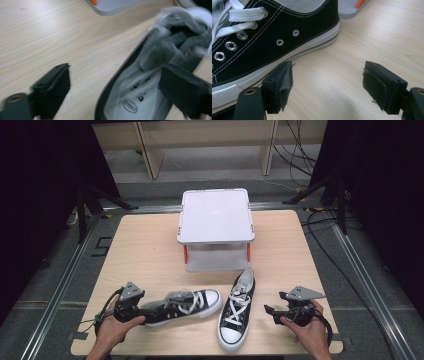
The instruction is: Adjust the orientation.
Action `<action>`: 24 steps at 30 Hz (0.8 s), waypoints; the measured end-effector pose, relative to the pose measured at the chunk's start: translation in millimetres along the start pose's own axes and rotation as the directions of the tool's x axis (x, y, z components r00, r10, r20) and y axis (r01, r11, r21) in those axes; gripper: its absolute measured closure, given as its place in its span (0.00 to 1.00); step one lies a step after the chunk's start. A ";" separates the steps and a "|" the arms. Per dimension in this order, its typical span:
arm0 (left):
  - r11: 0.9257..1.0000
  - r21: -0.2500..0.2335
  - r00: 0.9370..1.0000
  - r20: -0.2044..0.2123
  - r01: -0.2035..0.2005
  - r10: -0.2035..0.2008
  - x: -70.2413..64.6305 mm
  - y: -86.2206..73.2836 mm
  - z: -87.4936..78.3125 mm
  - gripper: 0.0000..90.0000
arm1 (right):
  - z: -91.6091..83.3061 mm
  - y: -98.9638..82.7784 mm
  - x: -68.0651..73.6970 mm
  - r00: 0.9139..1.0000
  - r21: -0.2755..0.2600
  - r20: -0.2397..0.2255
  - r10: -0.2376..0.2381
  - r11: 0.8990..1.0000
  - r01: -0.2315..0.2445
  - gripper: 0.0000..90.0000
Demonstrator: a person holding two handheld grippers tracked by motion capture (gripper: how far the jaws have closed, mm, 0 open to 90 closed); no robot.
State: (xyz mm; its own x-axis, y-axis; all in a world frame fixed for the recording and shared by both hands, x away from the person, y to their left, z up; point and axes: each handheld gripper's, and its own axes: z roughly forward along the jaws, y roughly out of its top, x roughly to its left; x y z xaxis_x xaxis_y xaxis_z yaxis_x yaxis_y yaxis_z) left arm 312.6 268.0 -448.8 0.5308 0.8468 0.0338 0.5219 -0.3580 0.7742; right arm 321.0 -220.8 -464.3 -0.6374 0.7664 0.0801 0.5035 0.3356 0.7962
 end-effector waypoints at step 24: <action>0.990 -0.006 0.959 0.249 -0.141 0.139 10.2 36.5 11.5 0.51 | 4.3 -0.5 -0.5 0.999 0.030 -0.041 -0.011 0.999 0.012 0.28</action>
State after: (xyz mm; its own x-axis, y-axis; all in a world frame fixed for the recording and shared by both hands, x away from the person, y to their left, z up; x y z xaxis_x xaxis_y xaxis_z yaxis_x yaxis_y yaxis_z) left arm 344.8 259.1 -427.4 0.7472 0.6644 -0.0175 0.4373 -0.4718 0.7656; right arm 323.6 -219.0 -467.3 -0.6658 0.7399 0.0959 0.5131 0.3609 0.7788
